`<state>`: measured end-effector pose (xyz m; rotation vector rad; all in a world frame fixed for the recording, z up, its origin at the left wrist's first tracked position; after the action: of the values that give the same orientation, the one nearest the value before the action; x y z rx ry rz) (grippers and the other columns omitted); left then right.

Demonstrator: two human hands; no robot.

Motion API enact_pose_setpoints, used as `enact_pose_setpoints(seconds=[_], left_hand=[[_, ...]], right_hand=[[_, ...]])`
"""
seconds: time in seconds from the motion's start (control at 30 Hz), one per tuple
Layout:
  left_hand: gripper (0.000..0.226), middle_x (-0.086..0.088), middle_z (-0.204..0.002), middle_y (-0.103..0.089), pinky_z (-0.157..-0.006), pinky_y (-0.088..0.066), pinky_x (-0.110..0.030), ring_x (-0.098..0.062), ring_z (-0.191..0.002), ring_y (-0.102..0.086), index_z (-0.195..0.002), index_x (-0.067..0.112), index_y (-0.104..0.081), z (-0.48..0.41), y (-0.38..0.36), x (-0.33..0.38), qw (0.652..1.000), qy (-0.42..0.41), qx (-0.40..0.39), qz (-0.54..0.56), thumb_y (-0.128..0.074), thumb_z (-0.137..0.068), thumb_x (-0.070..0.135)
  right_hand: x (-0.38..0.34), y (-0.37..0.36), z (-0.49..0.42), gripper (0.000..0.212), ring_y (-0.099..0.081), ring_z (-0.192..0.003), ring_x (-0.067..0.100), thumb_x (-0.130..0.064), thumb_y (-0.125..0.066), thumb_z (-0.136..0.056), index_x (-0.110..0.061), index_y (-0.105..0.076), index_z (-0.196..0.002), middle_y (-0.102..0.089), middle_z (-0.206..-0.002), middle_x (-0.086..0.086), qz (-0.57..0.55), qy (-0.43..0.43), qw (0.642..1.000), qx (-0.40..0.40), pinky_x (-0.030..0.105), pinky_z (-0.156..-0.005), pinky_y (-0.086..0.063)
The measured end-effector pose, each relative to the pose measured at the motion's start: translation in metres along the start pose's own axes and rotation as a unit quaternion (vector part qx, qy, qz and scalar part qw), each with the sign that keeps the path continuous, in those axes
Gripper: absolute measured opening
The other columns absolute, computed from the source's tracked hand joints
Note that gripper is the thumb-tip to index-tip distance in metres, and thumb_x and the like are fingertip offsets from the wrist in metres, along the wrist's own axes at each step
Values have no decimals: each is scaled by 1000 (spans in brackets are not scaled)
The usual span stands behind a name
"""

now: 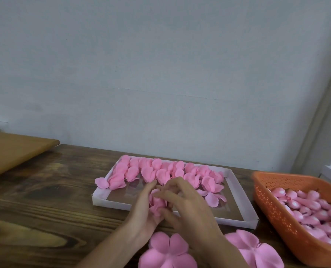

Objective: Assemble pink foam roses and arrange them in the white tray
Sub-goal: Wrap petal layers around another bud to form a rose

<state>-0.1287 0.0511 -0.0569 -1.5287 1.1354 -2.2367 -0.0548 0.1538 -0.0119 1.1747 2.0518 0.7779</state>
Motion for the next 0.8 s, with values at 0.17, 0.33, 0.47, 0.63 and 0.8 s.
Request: enact_pose_setpoints(seconds=[0.17, 0.33, 0.47, 0.63, 0.8], left_hand=[[31, -24, -116, -72, -78, -54, -37, -30, -101, -67, -98, 4, -80, 2, -2, 2, 999, 25, -8, -28, -63, -94, 30], [30, -22, -110, -73, -72, -53, -36, -28, -94, -65, -100, 4, -81, 3, -6, 2, 998, 17, -28, -52, -62, -89, 24], [31, -22, -104, -68, -73, -48, -36, -30, -93, -63, -96, 6, -81, 6, -8, 4, 997, 4, -42, -65, -64, -76, 24], [31, -20, -108, -71, -69, -50, -33, -29, -91, -62, -105, 1, -79, 5, -8, 5, 997, 27, -41, -65, -67, -89, 24], [31, -17, -123, -75, -66, -63, -33, -21, -96, -77, -113, 6, -80, 3, -3, 7, 996, 40, -49, -69, -67, -96, 26]], right_hand=[[2, -1, 0, 28, -54, -102, 5, -34, -57, -88, -39, -65, -114, -49, -118, -14, 5, -1, 1000, 5, 31, -70, -54], [2, 0, 0, 27, -53, -106, 5, -34, -58, -87, -39, -67, -112, -48, -121, -13, -2, -5, 1000, -8, 29, -74, -53], [2, 2, -2, 32, -52, -111, 7, -30, -63, -87, -35, -68, -118, -51, -121, -12, 3, -7, 1000, -9, 31, -76, -53], [2, 4, 0, 22, -52, -105, 5, -28, -69, -87, -36, -73, -106, -51, -121, -14, -2, -8, 1000, 11, 29, -74, -54], [1, 5, 0, 21, -53, -103, 6, -28, -70, -87, -39, -71, -106, -50, -121, -14, 12, -6, 1000, 28, 32, -67, -55]])
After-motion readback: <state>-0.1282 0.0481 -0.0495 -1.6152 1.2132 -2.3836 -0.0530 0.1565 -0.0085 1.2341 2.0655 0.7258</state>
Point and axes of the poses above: each hand's wrist, its own z-axis away from the middle knuckle, its own y-axis out of the back of the hand, x = y × z, the point moved 3 cm from there along -z, towards the middle knuckle
